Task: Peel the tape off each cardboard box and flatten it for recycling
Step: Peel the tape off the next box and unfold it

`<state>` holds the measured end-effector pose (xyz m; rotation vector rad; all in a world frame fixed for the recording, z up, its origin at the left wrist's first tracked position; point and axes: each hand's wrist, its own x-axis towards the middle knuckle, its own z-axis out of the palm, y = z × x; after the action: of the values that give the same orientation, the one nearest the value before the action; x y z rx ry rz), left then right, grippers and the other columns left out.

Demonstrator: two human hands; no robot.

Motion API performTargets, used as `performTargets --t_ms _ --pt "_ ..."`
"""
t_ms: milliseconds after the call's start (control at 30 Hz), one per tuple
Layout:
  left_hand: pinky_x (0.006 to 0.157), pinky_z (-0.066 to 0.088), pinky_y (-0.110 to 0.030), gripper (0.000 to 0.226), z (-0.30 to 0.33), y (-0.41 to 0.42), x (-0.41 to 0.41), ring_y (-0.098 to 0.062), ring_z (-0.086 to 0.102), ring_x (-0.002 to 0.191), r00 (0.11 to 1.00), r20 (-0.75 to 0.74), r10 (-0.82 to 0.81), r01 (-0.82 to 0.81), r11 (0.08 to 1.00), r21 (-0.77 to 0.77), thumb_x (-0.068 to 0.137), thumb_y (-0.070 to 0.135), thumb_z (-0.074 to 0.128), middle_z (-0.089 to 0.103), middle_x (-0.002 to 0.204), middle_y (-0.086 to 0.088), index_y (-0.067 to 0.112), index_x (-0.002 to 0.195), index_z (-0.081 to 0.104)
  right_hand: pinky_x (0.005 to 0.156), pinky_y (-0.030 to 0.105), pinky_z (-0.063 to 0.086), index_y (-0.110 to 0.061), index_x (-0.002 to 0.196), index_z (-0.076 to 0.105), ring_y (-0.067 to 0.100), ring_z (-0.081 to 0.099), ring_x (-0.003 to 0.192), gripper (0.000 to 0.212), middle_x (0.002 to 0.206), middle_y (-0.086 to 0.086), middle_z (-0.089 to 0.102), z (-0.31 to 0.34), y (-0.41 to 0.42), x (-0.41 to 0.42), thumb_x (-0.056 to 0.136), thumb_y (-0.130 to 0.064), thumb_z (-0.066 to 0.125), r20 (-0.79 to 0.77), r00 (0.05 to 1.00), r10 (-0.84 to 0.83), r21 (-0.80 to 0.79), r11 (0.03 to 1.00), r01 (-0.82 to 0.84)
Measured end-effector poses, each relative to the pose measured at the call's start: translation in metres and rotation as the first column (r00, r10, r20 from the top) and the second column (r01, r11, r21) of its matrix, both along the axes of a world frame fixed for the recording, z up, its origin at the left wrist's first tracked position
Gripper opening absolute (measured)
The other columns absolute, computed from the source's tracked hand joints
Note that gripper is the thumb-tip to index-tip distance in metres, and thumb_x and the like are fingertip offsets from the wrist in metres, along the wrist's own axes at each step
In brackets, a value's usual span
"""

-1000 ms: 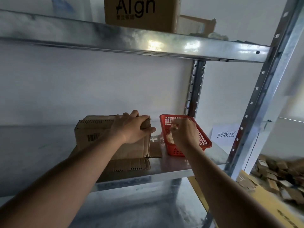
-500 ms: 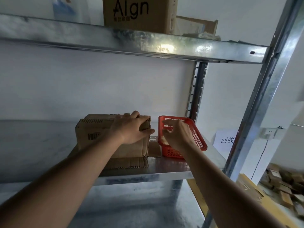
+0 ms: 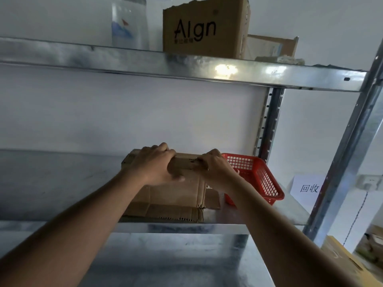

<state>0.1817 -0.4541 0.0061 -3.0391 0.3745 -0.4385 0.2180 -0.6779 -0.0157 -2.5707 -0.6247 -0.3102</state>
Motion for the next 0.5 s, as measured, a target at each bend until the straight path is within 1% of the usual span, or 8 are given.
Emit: performTargets --t_ms 100,167,267,333,400,433,467,500 --pt "0.105 0.045 -0.048 0.103 0.000 0.033 -0.005 -0.024 0.055 0.121 0.995 -0.014 0.097 -0.097 0.995 -0.005 0.066 0.101 0.047 0.051 0.137 0.004 0.038 0.147 0.045 0.068 0.019 0.040 -0.022 0.119 0.068 0.009 0.053 0.092 0.042 0.117 -0.002 0.051 0.005 0.015 -0.001 0.093 -0.054 0.069 0.025 1.000 0.009 0.036 0.999 -0.010" --pt "0.105 0.044 -0.049 0.103 -0.001 0.047 -0.006 -0.026 0.055 0.122 0.991 -0.006 0.137 -0.137 0.991 0.002 0.064 0.102 0.047 0.051 0.134 0.003 0.040 0.146 0.044 0.072 0.025 0.044 -0.022 0.121 0.065 0.013 0.055 0.096 0.045 0.115 -0.001 0.054 0.009 0.029 -0.005 0.089 -0.052 0.076 0.037 0.999 -0.003 0.057 0.998 0.001" --pt "0.102 0.044 -0.047 0.099 -0.004 0.060 -0.007 -0.027 0.056 0.116 0.982 0.114 0.152 -0.156 0.987 0.026 0.063 0.101 0.051 0.055 0.125 0.001 0.033 0.135 0.047 0.080 0.034 0.050 -0.024 0.121 0.058 0.018 0.056 0.100 0.050 0.113 -0.001 0.056 0.012 0.048 -0.011 0.083 -0.047 0.082 0.080 0.997 -0.016 0.114 0.994 0.006" --pt "0.096 0.045 -0.045 0.093 -0.007 0.067 -0.008 -0.027 0.058 0.106 0.961 0.245 0.128 -0.137 0.990 0.020 0.062 0.096 0.059 0.058 0.114 0.000 0.026 0.122 0.051 0.073 0.032 0.048 -0.028 0.114 0.058 0.017 0.057 0.097 0.046 0.110 -0.002 0.056 0.011 0.056 -0.013 0.080 -0.045 0.084 0.102 0.994 -0.031 0.157 0.987 0.015" --pt "0.087 0.045 -0.043 0.080 -0.009 0.076 -0.008 -0.027 0.059 0.093 0.922 0.379 0.079 -0.079 0.997 -0.015 0.063 0.085 0.073 0.061 0.101 0.001 0.021 0.107 0.055 0.064 0.027 0.041 -0.030 0.095 0.063 0.011 0.058 0.087 0.033 0.099 -0.004 0.060 0.012 0.061 -0.016 0.081 -0.054 0.080 0.121 0.991 -0.055 0.251 0.968 0.023" --pt "0.083 0.045 -0.042 0.072 -0.010 0.081 -0.009 -0.026 0.060 0.088 0.902 0.429 0.048 -0.031 0.998 -0.047 0.065 0.076 0.079 0.062 0.095 0.001 0.019 0.101 0.056 0.062 0.026 0.039 -0.028 0.083 0.067 0.009 0.059 0.078 0.033 0.089 -0.003 0.064 0.014 0.064 -0.016 0.086 -0.061 0.073 0.113 0.992 -0.058 0.330 0.944 0.017" --pt "0.079 0.047 -0.040 0.064 -0.011 0.087 -0.010 -0.024 0.061 0.081 0.888 0.460 0.009 0.032 0.996 -0.081 0.067 0.067 0.084 0.063 0.092 0.002 0.018 0.098 0.057 0.061 0.026 0.040 -0.024 0.074 0.071 0.011 0.062 0.071 0.046 0.078 -0.001 0.068 0.016 0.066 -0.015 0.093 -0.064 0.062 0.076 0.996 -0.051 0.422 0.907 0.014" --pt "0.075 0.050 -0.039 0.057 -0.012 0.093 -0.012 -0.021 0.060 0.074 0.879 0.476 -0.037 0.098 0.990 -0.105 0.069 0.059 0.088 0.063 0.088 0.004 0.017 0.095 0.058 0.059 0.025 0.042 -0.020 0.070 0.076 0.012 0.063 0.064 0.058 0.069 0.002 0.071 0.021 0.069 -0.014 0.099 -0.064 0.052 0.010 0.999 -0.047 0.498 0.867 0.036"
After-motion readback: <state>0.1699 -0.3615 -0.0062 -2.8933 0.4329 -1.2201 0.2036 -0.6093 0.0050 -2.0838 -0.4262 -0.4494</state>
